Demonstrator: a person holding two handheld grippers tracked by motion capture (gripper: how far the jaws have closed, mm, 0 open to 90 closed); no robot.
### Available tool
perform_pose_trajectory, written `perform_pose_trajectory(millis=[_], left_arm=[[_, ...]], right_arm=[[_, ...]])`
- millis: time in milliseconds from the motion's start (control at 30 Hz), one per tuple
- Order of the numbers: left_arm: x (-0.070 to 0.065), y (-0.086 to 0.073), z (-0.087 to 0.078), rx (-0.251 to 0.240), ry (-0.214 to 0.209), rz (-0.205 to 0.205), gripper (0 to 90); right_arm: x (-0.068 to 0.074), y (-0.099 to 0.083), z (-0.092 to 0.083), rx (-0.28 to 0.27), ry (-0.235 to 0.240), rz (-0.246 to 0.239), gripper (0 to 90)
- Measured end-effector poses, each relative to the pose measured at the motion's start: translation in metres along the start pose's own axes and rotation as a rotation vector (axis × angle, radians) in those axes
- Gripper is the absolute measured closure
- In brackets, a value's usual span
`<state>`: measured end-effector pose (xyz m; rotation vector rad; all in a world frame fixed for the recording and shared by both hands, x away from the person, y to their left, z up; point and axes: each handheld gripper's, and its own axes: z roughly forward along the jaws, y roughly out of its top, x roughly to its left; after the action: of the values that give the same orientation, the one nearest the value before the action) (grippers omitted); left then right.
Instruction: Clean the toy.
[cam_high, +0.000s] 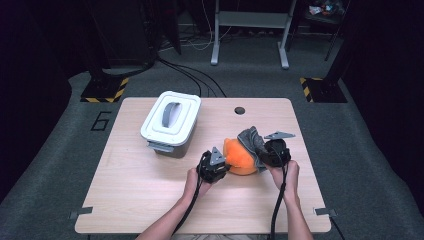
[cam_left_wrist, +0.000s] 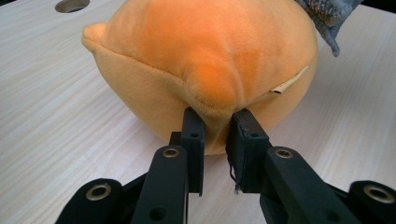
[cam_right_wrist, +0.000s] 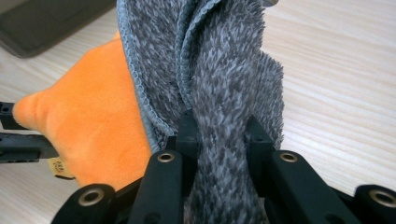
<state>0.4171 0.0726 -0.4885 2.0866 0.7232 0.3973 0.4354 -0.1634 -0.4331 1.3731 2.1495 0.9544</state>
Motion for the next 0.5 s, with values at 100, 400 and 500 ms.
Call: perform_pose_trajectory(millis=[100, 400, 500], left_arm=[[-0.001, 0.002, -0.004, -0.006, -0.019, -0.016, 77.3], [-0.003, 0.006, -0.011, 0.004, -0.037, -0.016, 77.2], [-0.003, 0.006, -0.010, 0.004, -0.038, -0.004, 77.2]], right_arm=[[0.003, 0.002, -0.011, -0.021, -0.005, -0.008, 73.3], [0.039, 0.017, -0.030, -0.048, 0.057, -0.110, 73.1], [0.052, 0.021, -0.024, -0.032, 0.082, -0.138, 72.6]])
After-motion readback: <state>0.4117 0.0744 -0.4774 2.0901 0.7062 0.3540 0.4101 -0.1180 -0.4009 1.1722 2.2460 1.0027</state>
